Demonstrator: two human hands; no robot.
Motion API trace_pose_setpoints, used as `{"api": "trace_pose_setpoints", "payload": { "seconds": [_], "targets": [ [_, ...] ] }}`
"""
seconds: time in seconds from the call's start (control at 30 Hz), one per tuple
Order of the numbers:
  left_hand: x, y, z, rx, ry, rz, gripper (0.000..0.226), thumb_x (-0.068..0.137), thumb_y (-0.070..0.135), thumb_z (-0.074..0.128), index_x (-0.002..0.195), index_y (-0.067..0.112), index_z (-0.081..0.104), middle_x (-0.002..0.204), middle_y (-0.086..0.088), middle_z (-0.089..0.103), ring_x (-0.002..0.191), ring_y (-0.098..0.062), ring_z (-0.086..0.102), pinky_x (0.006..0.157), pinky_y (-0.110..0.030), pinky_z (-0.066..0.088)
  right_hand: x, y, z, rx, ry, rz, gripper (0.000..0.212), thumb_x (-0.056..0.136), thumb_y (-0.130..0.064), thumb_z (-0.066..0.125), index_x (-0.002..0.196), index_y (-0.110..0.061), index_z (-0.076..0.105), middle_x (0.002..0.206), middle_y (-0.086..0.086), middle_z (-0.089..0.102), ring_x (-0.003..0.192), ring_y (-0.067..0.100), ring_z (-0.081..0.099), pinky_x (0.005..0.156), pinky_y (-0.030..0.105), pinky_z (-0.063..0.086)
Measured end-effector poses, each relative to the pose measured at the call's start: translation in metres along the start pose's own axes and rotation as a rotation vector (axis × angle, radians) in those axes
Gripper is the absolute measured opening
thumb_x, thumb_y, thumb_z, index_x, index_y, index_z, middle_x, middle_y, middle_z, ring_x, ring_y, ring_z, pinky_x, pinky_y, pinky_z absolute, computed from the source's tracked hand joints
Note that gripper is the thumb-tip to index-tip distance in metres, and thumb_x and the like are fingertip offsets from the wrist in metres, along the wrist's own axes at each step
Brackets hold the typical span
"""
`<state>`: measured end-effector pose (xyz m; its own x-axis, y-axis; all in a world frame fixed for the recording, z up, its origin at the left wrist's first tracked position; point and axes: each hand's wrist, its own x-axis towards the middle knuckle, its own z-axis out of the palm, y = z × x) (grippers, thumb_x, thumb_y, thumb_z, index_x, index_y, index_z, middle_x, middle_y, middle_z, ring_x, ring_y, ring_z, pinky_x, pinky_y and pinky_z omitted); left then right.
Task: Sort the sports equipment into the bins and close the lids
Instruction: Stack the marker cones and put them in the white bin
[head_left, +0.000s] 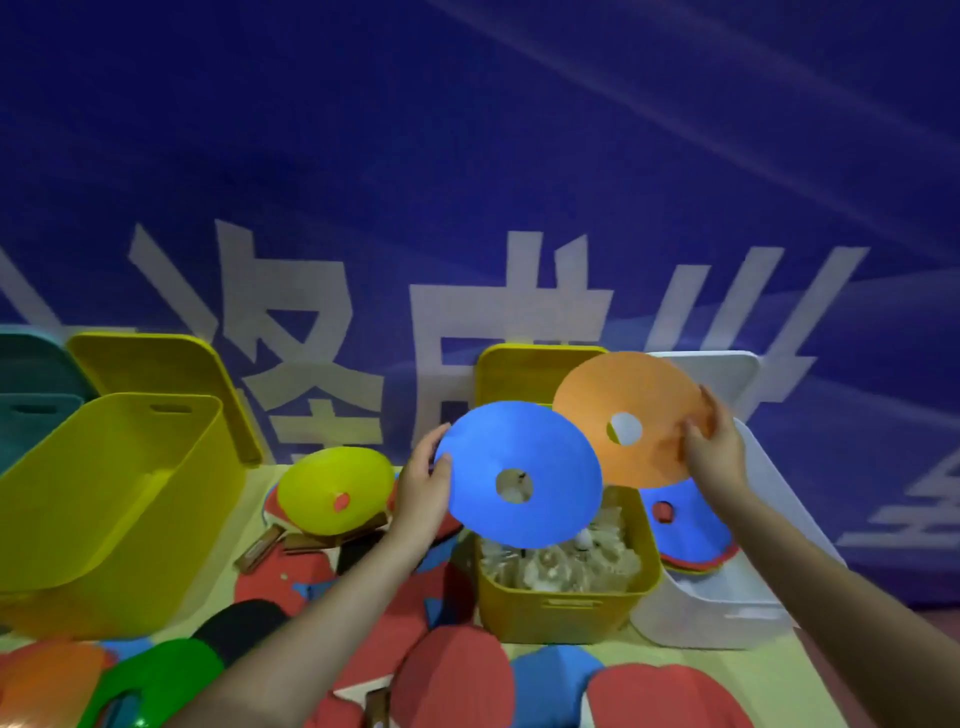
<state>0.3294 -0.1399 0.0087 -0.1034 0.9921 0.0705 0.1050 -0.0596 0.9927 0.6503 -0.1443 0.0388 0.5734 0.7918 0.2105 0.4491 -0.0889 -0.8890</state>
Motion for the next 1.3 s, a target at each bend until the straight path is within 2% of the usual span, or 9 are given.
{"api": "trace_pose_setpoints", "payload": {
  "seconds": [0.3,0.47,0.63,0.7,0.8,0.93,1.03,1.2,1.3],
  "targets": [
    [-0.019,-0.016,0.103,0.055,-0.115,-0.144,0.036,0.097,0.008,0.042,0.129,0.023,0.051,0.131,0.001,0.053,0.115,-0.017,0.052,0.094,-0.039,0.047,0.027,0.086,-0.093,-0.105,0.048,0.177,0.082,0.066,-0.028,0.035,0.147,-0.019,0.03,0.138,0.019,0.049,0.124,0.042,0.047,0.1,0.049,0.038],
    [-0.02,-0.015,0.131,0.067,-0.106,-0.151,0.037,0.098,0.009,0.041,0.133,0.019,0.049,0.13,0.0,0.053,0.114,-0.018,0.053,0.088,-0.037,0.049,0.038,0.112,-0.109,-0.17,-0.061,0.142,0.066,0.084,-0.044,0.041,0.146,-0.023,0.032,0.144,0.009,0.046,0.13,0.033,0.044,0.104,0.041,0.034],
    [-0.032,-0.012,0.147,0.064,-0.037,-0.136,0.037,0.1,0.01,0.04,0.135,0.02,0.046,0.123,0.007,0.049,0.107,-0.011,0.049,0.079,-0.028,0.045,0.053,0.129,-0.096,-0.348,-0.28,0.033,0.05,0.099,-0.022,0.042,0.147,-0.022,0.029,0.132,0.007,0.052,0.118,0.03,0.051,0.095,0.037,0.04],
    [-0.038,-0.012,0.151,0.06,-0.004,-0.126,0.036,0.101,0.01,0.039,0.134,0.022,0.046,0.121,0.008,0.048,0.108,-0.011,0.048,0.078,-0.026,0.045,0.059,0.133,-0.085,-0.336,-0.353,0.027,0.04,0.098,-0.014,0.043,0.137,-0.023,0.042,0.123,0.007,0.058,0.103,0.02,0.057,0.083,0.025,0.044],
    [-0.04,-0.014,0.154,0.069,0.031,-0.134,0.037,0.101,0.01,0.038,0.135,0.023,0.044,0.125,0.008,0.046,0.112,-0.011,0.047,0.084,-0.029,0.048,0.065,0.142,-0.068,-0.364,-0.315,-0.062,0.026,0.102,-0.035,0.037,0.106,-0.027,0.061,0.098,-0.003,0.066,0.087,0.006,0.059,0.078,0.017,0.043],
    [-0.04,-0.015,0.163,0.104,0.061,-0.12,0.038,0.101,0.011,0.039,0.136,0.024,0.043,0.126,0.009,0.045,0.113,-0.008,0.044,0.085,-0.029,0.045,0.081,0.179,-0.045,-0.449,-0.453,-0.003,0.037,0.096,-0.027,0.051,0.131,-0.014,0.049,0.128,0.012,0.057,0.115,0.029,0.055,0.101,0.032,0.038],
    [-0.038,-0.014,0.176,0.135,0.052,-0.097,0.039,0.1,0.011,0.04,0.136,0.026,0.043,0.127,0.01,0.047,0.114,-0.01,0.048,0.082,-0.024,0.046,0.085,0.192,-0.034,-0.849,-0.713,0.004,0.068,0.087,-0.046,0.039,0.145,-0.012,0.029,0.147,0.011,0.035,0.13,0.028,0.039,0.109,0.031,0.029],
    [-0.027,-0.011,0.208,0.206,-0.01,-0.052,0.044,0.1,0.009,0.037,0.141,0.024,0.039,0.131,0.007,0.049,0.111,-0.01,0.052,0.076,-0.018,0.048,0.09,0.169,-0.058,-0.545,-0.482,-0.262,0.048,0.086,-0.009,0.052,0.134,-0.01,0.05,0.133,0.014,0.048,0.125,0.032,0.043,0.102,0.036,0.035],
    [-0.016,-0.01,0.234,0.297,-0.067,-0.049,0.049,0.098,0.005,0.036,0.143,0.023,0.037,0.139,0.002,0.047,0.124,-0.019,0.048,0.095,-0.035,0.047,0.088,0.177,-0.084,-0.528,-0.274,-0.304,0.044,0.086,-0.015,0.055,0.13,-0.008,0.055,0.129,0.015,0.054,0.12,0.036,0.049,0.095,0.045,0.043]
  ]
}}
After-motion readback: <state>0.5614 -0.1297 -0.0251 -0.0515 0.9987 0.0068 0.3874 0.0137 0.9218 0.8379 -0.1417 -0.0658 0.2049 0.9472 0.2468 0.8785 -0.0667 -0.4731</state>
